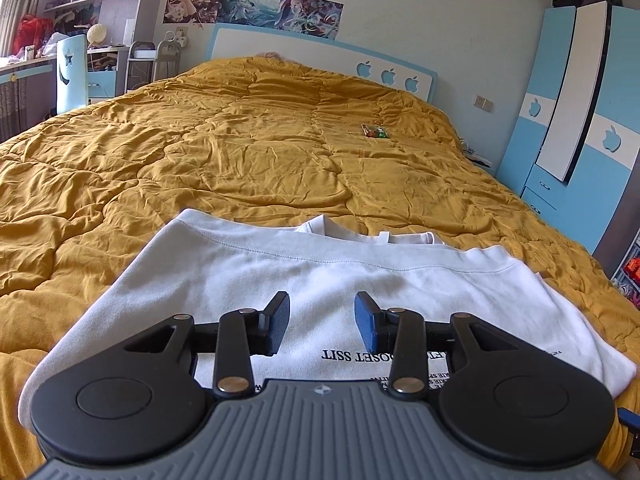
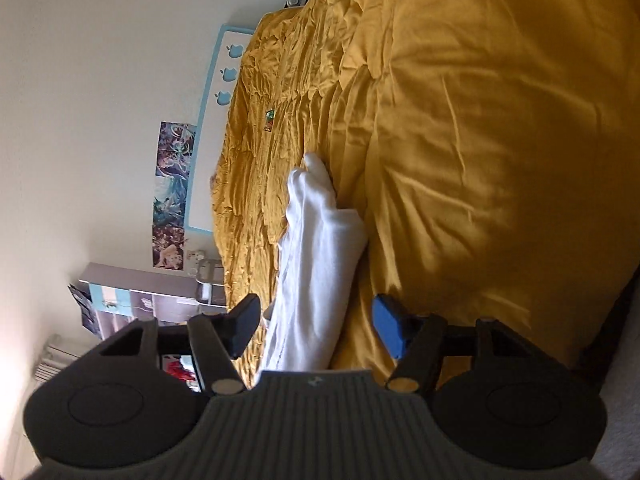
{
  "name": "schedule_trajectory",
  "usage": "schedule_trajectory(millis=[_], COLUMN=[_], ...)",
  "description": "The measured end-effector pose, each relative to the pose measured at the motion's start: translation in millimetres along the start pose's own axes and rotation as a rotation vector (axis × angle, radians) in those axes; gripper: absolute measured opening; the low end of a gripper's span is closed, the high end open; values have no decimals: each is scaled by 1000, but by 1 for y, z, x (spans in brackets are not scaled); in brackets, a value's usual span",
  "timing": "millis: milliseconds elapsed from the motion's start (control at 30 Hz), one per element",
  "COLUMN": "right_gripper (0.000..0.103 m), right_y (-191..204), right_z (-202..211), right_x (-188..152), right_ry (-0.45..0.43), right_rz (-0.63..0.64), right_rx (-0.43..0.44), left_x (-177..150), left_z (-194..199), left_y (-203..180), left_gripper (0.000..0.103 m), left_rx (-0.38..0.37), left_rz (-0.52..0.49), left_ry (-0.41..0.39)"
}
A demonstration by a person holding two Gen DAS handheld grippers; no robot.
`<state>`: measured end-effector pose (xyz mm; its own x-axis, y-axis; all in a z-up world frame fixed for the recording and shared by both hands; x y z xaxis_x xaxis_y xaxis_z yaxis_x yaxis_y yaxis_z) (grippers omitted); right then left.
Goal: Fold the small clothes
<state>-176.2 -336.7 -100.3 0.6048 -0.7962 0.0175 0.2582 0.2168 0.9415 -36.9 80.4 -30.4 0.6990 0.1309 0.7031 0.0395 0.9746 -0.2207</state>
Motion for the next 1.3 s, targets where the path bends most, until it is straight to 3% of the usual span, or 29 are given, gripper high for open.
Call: schedule_trajectory(millis=[100,167,300,400,533,633,700,767,800,867,967,1300], right_gripper=[60,52,51,44,43,38,38,42,40,24,14,9], right_y=[1,2,10,5,-2,21,32,31,28,21,20,93], right_z=[-11,-24,-49,-60,-58,-53,-54,-61,-64,-67,-66,-75], right_x=[1,6,15,20,23,21,21,25,25,24,21,7], right_ry=[4,11,18,-8,-44,-14,-29,-32,-36,-59,-76,-148], right_rz=[-4,-16,-11,-62,-159,-46,-19,-85,-106,-124,-90,289], right_rx=[1,-6,-13,-35,59,123,44,-64,-72,-81,-115,-301], left_x=[0,0,-1,-2,-2,-3,-3,-3,-4,-5,-4,-2], left_z=[1,1,2,5,3,2,1,-1,0,2,4,8], left_y=[5,8,10,9,11,11,10,9,8,8,8,15], left_gripper=[44,44,45,44,45,45,45,45,45,45,45,44], left_rx=[3,3,15,35,23,29,31,28,25,28,34,29], left_rz=[20,38,38,20,33,28,24,21,18,9,2,27], left_ry=[1,6,13,0,17,17,20,36,38,28,11,2])
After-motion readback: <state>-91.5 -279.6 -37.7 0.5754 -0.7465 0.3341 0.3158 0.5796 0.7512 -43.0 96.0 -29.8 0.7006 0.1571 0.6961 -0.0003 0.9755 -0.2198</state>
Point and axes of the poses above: each gripper's, at about its wrist camera, not at the fingertips, and z roughly against the way its jaws point, y to its left, x to its top, the point moved 1 cm from there along -z, roughly the way its jaws point, and after that the axes turned 12 degrees about y, right-handed, at the moved point
